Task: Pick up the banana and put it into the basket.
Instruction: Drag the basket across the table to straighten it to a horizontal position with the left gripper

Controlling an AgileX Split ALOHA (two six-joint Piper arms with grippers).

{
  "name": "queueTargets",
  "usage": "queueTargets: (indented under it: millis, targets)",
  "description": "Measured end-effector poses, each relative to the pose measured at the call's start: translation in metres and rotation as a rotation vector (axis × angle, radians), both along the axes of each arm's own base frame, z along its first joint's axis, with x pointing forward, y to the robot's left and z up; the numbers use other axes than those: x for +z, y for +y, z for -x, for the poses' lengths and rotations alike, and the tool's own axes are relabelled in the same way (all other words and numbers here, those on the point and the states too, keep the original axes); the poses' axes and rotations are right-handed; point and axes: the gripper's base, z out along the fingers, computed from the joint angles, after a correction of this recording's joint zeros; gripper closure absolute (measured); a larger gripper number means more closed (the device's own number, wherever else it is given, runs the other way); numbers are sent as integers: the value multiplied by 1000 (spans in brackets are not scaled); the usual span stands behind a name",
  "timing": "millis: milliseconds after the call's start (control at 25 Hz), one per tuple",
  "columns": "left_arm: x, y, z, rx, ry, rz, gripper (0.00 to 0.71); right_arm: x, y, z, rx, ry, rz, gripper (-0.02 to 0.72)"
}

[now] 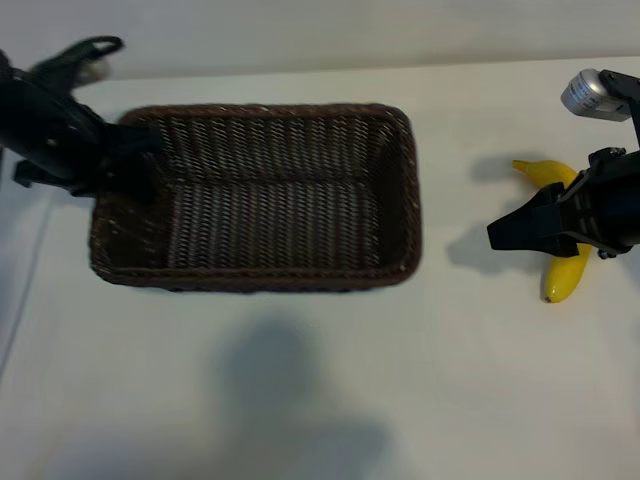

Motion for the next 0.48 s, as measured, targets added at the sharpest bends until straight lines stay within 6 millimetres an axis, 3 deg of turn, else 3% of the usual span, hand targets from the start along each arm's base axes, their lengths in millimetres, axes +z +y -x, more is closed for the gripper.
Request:
queueTargets:
  millis: [200, 480]
  targets:
    - [-22, -19, -4, -40, 35, -4, 551, 0, 0, 0, 0, 1, 0, 199]
    - [-32, -38, -21, -79, 25, -5, 551, 0, 0, 0, -1, 0, 1, 199]
